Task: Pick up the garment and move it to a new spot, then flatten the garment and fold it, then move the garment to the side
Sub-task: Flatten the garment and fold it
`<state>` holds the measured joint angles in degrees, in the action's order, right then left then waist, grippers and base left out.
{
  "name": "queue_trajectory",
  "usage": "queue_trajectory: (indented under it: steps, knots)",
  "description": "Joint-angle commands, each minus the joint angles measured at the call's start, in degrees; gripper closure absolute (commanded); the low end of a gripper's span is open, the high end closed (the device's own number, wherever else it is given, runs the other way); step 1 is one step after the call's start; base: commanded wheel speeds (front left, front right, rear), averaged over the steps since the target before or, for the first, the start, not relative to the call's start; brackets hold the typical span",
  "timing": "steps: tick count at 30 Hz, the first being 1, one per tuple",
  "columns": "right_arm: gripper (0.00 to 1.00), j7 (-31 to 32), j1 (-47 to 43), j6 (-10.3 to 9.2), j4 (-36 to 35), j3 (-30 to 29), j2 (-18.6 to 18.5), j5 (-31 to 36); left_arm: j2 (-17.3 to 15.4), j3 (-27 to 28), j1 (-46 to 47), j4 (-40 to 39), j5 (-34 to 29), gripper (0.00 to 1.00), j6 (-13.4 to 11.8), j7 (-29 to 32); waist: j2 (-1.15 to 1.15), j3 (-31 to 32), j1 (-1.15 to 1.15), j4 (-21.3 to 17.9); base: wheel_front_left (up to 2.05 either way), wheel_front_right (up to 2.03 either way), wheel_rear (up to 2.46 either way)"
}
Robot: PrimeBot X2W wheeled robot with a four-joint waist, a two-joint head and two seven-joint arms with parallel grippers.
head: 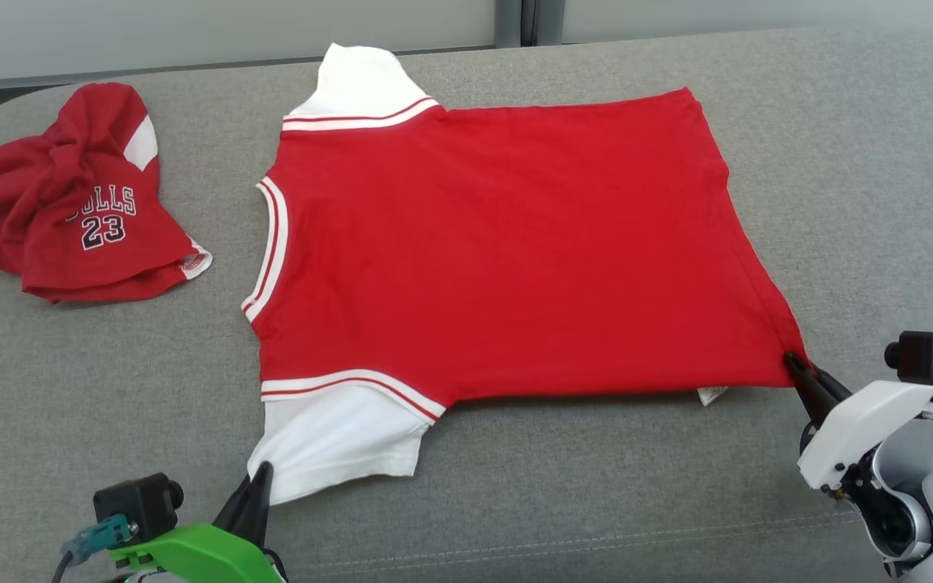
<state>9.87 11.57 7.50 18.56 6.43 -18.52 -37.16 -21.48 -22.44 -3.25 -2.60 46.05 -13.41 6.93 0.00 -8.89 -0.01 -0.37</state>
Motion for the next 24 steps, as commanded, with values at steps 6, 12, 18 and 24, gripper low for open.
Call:
queue_trajectory:
  steps: [6, 12, 18, 24]
  knots:
    - [1.00, 4.69, -6.72, -0.03, -7.53, -4.52, 2.00, 3.48, -0.93, 0.29, -5.27, -2.62, 1.82, 1.00, -1.16, 0.74, 0.00, 0.94, 0.01, -0.20, 0.00, 0.00, 0.00]
    - [1.00, 8.24, -12.24, -0.03, -12.78, -8.69, 5.29, 5.39, -0.35, 0.54, -9.71, -4.33, 3.67, 1.00, -1.61, 0.79, 0.00, 2.21, 0.01, -0.49, 0.00, 0.00, 0.00]
    - [1.00, 11.06, -15.86, -0.03, -15.22, -11.29, 7.75, 7.02, -0.61, 1.06, -12.34, -6.10, 5.47, 1.00, -2.08, 1.27, 0.00, 3.10, 0.01, -0.39, 0.00, 0.00, 0.00]
    - [1.00, 13.21, -14.91, -0.03, -13.25, -12.65, 9.17, 7.36, -0.54, 1.25, -12.65, -6.47, 6.57, 1.00, -1.42, 1.75, 0.00, 3.67, 0.01, -0.30, 0.00, 0.00, 0.00]
